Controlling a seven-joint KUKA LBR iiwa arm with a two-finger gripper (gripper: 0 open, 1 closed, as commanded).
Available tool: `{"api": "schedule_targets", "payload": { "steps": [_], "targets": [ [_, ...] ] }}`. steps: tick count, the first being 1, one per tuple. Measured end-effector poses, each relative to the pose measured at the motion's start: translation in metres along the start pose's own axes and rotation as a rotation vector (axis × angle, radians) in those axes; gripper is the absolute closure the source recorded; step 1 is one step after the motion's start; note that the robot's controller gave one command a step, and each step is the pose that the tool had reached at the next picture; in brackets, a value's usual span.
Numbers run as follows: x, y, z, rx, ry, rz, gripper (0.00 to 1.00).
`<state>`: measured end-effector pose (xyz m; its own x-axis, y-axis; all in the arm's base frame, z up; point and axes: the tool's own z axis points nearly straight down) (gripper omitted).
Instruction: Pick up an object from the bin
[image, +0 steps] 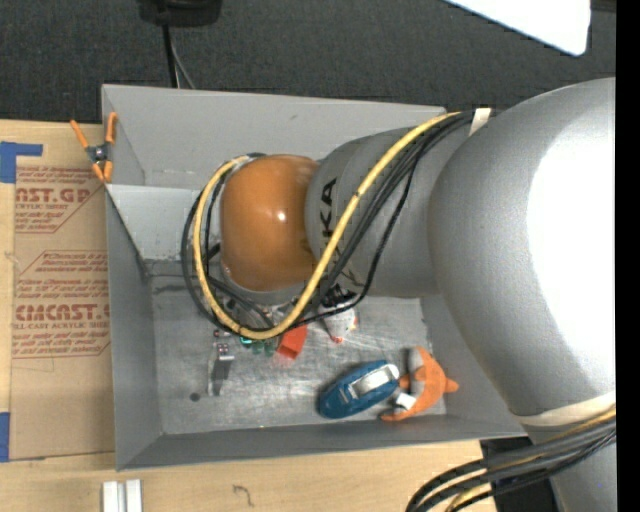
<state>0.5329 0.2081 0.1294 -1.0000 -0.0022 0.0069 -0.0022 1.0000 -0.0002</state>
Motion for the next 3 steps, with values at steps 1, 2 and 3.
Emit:
{"api": "schedule_targets", "payload": {
  "steps": [1,2,3],
  "targets": [
    [-0.002,-0.001,-0.004,-0.001,-0.007,0.001,0.0],
    [0.0,-0.023,0.004,-0.003,-0.009,-0.087,0.0],
    [-0.006,-0.065,0.027,0.002,-0.009,-0.19,0.0]
  ]
}}
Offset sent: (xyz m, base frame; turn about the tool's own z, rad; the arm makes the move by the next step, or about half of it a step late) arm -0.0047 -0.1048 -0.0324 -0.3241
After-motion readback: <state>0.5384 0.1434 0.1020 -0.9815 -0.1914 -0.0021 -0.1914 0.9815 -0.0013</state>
